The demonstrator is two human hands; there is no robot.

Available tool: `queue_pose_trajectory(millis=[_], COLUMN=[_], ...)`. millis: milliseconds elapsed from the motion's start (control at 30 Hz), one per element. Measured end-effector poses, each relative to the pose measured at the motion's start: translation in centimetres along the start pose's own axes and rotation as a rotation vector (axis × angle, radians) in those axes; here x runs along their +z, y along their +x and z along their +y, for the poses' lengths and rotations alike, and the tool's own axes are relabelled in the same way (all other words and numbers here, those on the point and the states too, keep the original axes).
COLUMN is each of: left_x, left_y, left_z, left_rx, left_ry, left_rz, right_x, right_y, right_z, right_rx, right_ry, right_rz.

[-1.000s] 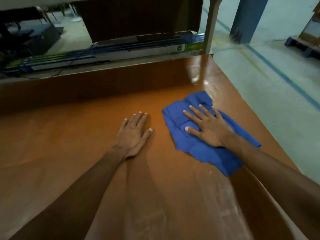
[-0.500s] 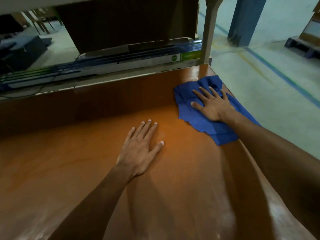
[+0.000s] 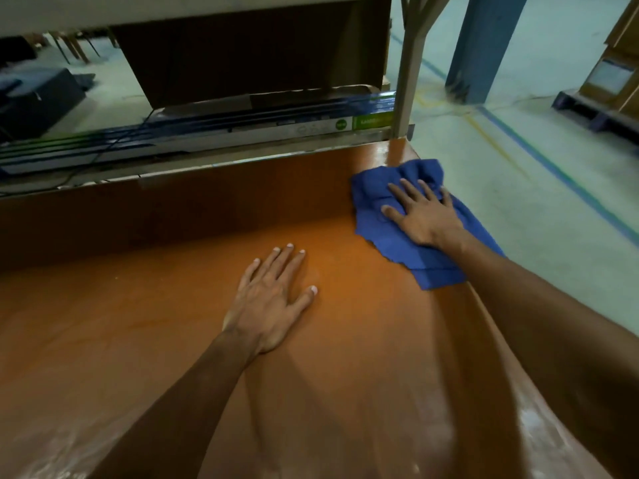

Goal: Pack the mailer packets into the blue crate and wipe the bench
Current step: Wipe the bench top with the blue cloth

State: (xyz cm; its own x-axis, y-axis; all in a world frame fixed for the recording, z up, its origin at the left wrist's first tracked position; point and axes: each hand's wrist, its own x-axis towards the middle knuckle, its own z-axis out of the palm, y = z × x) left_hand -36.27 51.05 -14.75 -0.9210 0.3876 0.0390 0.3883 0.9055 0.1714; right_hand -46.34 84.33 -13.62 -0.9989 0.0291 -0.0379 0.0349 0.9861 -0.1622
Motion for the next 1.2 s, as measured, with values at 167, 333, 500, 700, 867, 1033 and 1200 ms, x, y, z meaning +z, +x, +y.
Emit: queue_pose_trajectory(millis=[167,333,500,700,867,1033,1200], left_x=[0.3,-0.4,0.0,0.3,0.0,-0.2,-0.3], left_y=[0.1,-1.0,-8.7,-19.2,-24.5,-29.1,-32.8], left_z=[0.1,1.0,5.0,4.3,3.1,1.8,2.1], left_rx=[-0.008,-0.029,0.025,0.035,0.027,0.037,0.086], left_ry=[0.017,0.181,0.008,-0.001,0.002,-0.014,0.005], left_rz=[-0.005,-0.044,-0.005,-0.045,-0.023,-0.013,-0.021], right_x=[1.5,1.1,2.1,1.7,2.7,2.4,2.1], right_y=[-10.3,-16.3,-26.2,-32.3,-39.7,-44.1,-48.3], right_z=[-3.7,-0.4,-4.8,-1.7,-8.2,-5.3,-3.4], right_rx=[-0.191,0.022,-0.158,0.191,-0.057,0.120,0.328], right_ry=[-0.081,-0.046,-0.072,-0.029,-0.079,-0.052,-0.036], right_rz=[0.012,0.008,0.023,0.032,-0.004,0.055,0.055])
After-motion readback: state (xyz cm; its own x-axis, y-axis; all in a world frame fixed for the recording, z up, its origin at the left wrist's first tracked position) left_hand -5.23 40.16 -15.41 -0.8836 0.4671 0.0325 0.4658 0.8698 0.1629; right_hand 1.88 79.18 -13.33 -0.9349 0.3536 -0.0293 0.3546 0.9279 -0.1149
